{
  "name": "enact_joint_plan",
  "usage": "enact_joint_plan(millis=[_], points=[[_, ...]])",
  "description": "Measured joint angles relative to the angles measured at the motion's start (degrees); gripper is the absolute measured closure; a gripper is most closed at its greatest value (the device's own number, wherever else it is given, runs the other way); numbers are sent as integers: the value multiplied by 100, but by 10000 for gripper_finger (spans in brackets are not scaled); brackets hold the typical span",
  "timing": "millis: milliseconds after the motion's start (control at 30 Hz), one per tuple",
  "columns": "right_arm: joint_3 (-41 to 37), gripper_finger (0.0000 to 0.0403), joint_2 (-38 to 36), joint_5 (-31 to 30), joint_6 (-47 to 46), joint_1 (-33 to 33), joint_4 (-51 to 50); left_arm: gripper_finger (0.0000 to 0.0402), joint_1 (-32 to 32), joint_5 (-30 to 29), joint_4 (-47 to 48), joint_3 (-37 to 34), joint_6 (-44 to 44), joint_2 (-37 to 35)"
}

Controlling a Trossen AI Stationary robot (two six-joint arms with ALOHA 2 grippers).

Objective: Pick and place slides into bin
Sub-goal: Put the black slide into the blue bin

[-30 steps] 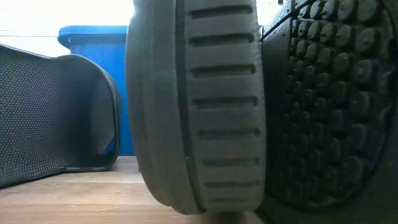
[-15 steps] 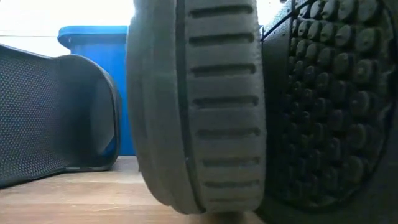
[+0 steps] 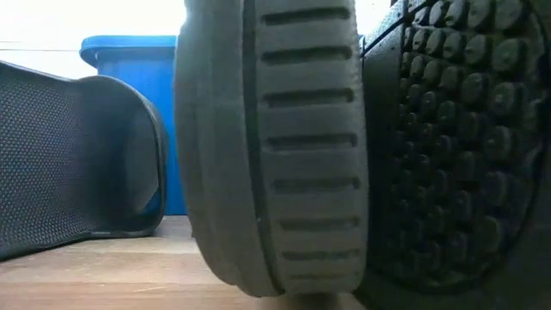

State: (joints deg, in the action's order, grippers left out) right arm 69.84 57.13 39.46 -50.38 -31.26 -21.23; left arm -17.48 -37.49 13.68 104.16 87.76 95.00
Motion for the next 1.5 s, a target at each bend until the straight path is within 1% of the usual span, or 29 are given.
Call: enact_joint_plan(millis=[167,267,333,400,500,567,667,867,933,1033,1100,1200,1267,1300,1400,1500], points=[[0,365,41,102,-164,-21,233,159,56,13,23,-403,39,9],[2,365,37,182,-249,-17,388,159,76,47,-73,-732,424,9],[1,365,40,179,-258,-16,393,159,77,57,-534,-927,722,9],[0,365,43,181,-282,-16,397,159,77,55,-1307,-1142,876,0],[1,365,41,272,-331,-15,410,159,104,56,-2286,-1390,921,0],[1,365,43,295,-346,-14,406,159,164,68,-2630,-1491,927,-2],[1,365,43,304,-367,-14,408,159,249,160,-2682,-1576,1026,-1],[2,365,104,354,-407,-14,407,160,326,596,-2714,-1501,1024,251],[2,365,125,400,-408,-14,404,163,351,640,-2930,-1479,1041,365],[2,365,148,409,-400,-14,402,188,408,504,-3326,-1476,1030,477],[2,365,152,405,-380,-14,402,219,462,448,-3495,-1478,1015,503],[2,365,155,390,-382,-18,401,282,527,254,-3627,-1478,876,507],[2,365,155,360,-381,-21,376,330,572,258,-3638,-1493,735,511],[2,365,155,357,-380,-23,372,345,586,257,-3660,-1493,676,512],[2,358,159,352,-312,-25,390,346,604,264,-3717,-1469,604,510],[8,329,159,356,-98,-25,434,346,608,276,-3841,-1451,595,517]])
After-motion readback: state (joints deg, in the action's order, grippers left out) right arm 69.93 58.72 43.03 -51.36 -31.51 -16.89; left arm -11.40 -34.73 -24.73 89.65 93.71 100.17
